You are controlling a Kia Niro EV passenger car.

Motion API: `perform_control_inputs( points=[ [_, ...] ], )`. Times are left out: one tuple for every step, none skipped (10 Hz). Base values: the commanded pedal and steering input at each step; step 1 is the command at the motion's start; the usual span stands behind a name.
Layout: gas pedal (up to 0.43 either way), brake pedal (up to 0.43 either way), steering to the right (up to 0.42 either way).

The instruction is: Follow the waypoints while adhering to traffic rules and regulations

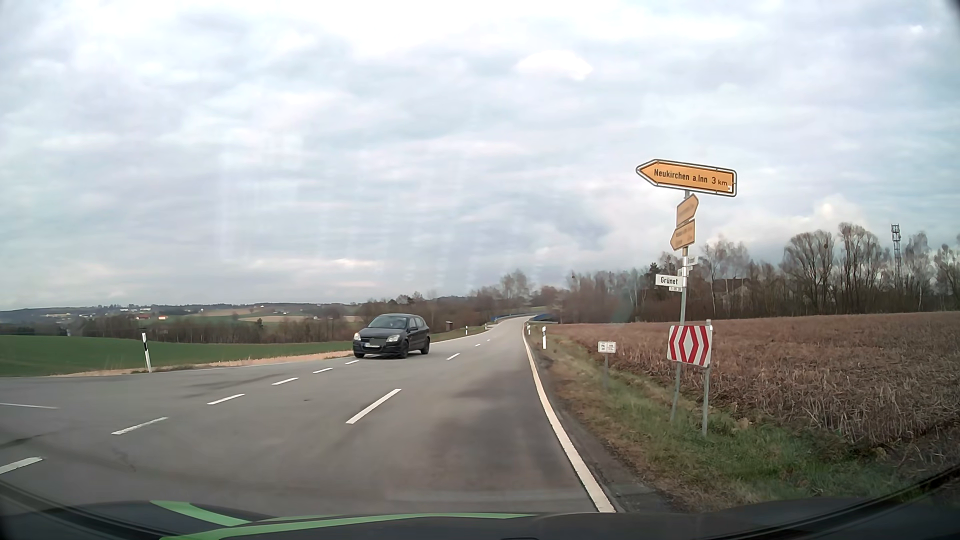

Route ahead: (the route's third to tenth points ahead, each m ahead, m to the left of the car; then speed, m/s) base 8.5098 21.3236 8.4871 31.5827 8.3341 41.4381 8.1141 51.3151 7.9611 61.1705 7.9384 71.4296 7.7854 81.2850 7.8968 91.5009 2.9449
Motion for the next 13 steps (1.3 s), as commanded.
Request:
perform_control_inputs(
  points=[
    [0.0, 0.0, -0.024],
    [0.0, 0.0, -0.043],
    [0.0, 0.0, -0.071],
    [0.0, 0.0, -0.107],
    [0.039, 0.0, -0.139],
    [0.11, 0.0, -0.175],
    [0.13, 0.0, -0.214],
    [0.15, 0.0, -0.255],
    [0.177, 0.0, -0.286],
    [0.197, 0.0, -0.328],
    [0.22, 0.0, -0.368],
    [0.24, 0.0, -0.394],
    [0.24, 0.0, -0.421]
  ],
)
